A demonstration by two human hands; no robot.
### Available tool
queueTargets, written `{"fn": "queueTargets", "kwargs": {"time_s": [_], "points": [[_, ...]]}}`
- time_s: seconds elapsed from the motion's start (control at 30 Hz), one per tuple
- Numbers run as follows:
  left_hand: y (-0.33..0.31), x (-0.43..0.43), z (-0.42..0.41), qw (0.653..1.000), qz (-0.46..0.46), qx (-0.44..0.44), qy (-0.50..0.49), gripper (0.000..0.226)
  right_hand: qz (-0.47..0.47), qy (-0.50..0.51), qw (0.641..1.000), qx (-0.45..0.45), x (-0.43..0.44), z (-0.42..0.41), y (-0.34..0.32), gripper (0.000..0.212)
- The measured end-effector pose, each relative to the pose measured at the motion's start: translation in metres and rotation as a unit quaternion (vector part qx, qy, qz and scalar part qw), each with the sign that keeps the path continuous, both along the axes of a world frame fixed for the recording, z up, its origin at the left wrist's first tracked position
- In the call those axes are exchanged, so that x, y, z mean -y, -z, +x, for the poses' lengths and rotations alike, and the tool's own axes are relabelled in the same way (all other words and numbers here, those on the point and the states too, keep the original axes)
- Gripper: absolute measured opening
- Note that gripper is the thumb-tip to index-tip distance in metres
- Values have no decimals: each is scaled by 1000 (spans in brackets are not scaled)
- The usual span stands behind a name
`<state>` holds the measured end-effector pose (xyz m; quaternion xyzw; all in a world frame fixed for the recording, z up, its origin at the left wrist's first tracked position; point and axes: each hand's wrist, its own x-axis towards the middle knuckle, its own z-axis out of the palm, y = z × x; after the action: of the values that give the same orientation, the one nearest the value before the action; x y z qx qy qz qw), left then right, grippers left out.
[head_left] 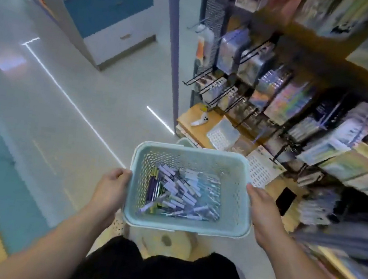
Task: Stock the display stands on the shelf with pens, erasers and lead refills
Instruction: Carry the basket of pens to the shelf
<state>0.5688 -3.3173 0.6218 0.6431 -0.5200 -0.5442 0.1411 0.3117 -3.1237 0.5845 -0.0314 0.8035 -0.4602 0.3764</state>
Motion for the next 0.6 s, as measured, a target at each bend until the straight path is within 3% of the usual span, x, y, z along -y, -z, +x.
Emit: {"fn": "queueTargets", "kwargs": {"time_s": [0.27, 0.43, 0.6], "points": [[-17, 127, -47, 987, -12, -21, 156, 20, 20, 191, 981, -3, 37, 60, -22, 33], [9, 134, -100, 977, 7, -7, 215, 21, 33, 271, 962, 1, 25, 46, -9, 28], [49, 112, -152, 968, 40, 40, 245, 20, 73, 265, 960, 46, -5, -11, 28, 29]]}}
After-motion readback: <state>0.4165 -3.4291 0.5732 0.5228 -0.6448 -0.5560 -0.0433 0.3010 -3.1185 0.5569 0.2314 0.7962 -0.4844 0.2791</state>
